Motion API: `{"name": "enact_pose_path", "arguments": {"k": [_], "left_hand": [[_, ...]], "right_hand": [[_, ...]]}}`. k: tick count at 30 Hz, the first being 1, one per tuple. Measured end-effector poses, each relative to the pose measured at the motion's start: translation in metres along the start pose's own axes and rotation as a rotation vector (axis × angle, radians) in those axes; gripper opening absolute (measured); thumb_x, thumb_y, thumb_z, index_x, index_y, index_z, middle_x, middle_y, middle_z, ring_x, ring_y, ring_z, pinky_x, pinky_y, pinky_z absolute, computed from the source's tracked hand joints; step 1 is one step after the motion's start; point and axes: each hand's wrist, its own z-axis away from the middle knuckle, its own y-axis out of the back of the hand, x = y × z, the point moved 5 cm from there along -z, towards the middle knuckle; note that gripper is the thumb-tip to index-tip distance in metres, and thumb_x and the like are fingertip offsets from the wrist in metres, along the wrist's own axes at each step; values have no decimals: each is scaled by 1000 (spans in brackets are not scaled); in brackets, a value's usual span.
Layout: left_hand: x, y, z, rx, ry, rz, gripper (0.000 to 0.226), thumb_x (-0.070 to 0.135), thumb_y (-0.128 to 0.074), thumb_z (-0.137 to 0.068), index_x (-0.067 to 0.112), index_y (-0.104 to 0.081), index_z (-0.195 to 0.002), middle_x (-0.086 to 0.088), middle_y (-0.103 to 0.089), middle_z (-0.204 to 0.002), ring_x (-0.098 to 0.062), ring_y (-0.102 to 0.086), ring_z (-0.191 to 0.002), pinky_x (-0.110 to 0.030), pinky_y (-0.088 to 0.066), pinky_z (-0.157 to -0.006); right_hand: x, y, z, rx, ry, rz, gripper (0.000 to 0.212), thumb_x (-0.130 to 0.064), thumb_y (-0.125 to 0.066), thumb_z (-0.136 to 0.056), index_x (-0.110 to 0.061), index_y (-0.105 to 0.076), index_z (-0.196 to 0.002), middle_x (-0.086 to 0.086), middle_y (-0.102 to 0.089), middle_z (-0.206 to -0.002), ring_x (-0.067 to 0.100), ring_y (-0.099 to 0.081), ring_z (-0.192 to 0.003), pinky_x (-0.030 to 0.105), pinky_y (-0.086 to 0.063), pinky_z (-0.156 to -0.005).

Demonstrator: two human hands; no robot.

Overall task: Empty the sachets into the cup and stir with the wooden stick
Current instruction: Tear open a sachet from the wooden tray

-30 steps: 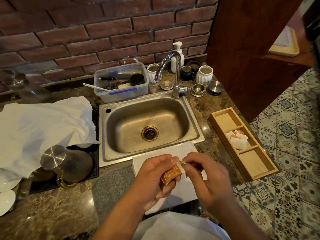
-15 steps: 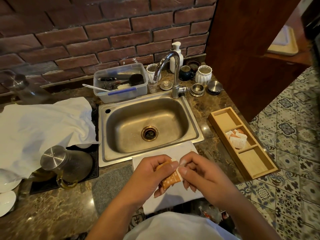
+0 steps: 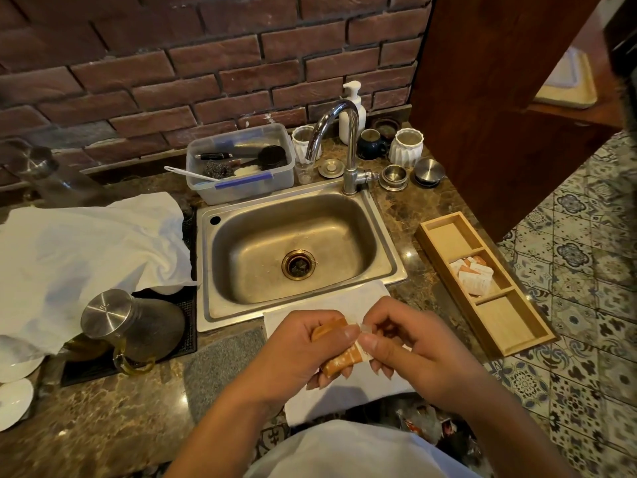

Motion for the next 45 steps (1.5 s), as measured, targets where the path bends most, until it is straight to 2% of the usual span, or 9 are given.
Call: {"name": "enact_pose_path", "arguments": {"k": [4, 7, 10, 14, 19, 30, 37, 40, 45], "left_hand": [[-8, -5, -2, 28, 40, 260, 28, 33, -70, -83, 7, -66, -73, -11, -58, -55, -10, -40, -32, -17, -31, -35], [-15, -10, -5, 77, 68, 469, 24, 25, -67, -88, 7, -68, -71, -9, -56, -53, -8, -36, -30, -16, -29, -34], [-15, -10, -6, 115, 70, 474, 26, 23, -63, -89, 6, -67, -71, -10, -55, -53, -9, -37, -30, -17, -26, -36], [-10, -4, -3, 137, 59, 311, 27, 24, -63, -89, 9, -66, -67, -11, -57, -54, -12, -39, -34, -19, -30, -35], [-6, 3, -1, 112, 57, 148, 30, 26, -63, -90, 3, -66, -71, -13, -62, -57, -16, -47, -39, -25, -34, -41], [4, 6, 6, -20, 2, 8, 17, 27, -68, -92, 22, -73, -77, -8, -72, -72, -16, -59, -54, -27, -41, -51], [-5, 4, 9, -108, 60, -22, 23, 21, -69, -93, -1, -70, -90, -7, -72, -70, -12, -62, -53, -23, -44, -53], [-5, 0, 8, -60, 42, 160, 23, 21, -69, -89, -2, -70, -88, -10, -69, -66, -13, -61, -47, -20, -43, -46], [-7, -3, 4, 84, 38, 444, 17, 22, -73, -83, 10, -69, -70, -13, -65, -63, -17, -55, -40, -22, -40, -40]], "right_hand": [[-2, 0, -6, 90, 84, 75, 9, -35, -57, -95, -28, -62, -93, -3, -67, -80, 14, -64, -70, 24, -52, -61], [-4, -8, -6, 322, 258, 325, 8, -29, -54, -97, -29, -62, -96, -12, -63, -82, 4, -59, -74, 15, -46, -65], [3, -14, -2, 425, 275, 326, 7, -28, -55, -97, -27, -62, -97, -12, -63, -83, 4, -60, -75, 16, -48, -65], [13, -11, -2, 281, 83, 56, 13, -36, -55, -97, -25, -63, -94, -3, -68, -78, 15, -66, -71, 30, -55, -62], [14, -5, -2, 54, -40, -37, 18, -37, -60, -92, -20, -64, -87, 2, -67, -70, 6, -62, -64, 22, -50, -59], [16, -7, -6, -2, -102, -263, 30, -33, -61, -92, -3, -62, -91, 10, -63, -67, 22, -53, -57, 34, -44, -52], [8, -5, -2, -207, -129, -166, 28, -36, -60, -96, -9, -63, -88, 5, -65, -70, 15, -57, -61, 26, -45, -57], [-1, -4, -2, -96, -25, -85, 22, -33, -59, -98, -13, -67, -90, 5, -64, -70, 10, -58, -63, 24, -45, -59], [-10, -12, -6, 336, 233, 356, 16, -33, -52, -99, -24, -63, -91, -13, -61, -72, 9, -60, -65, 26, -48, -57]]}}
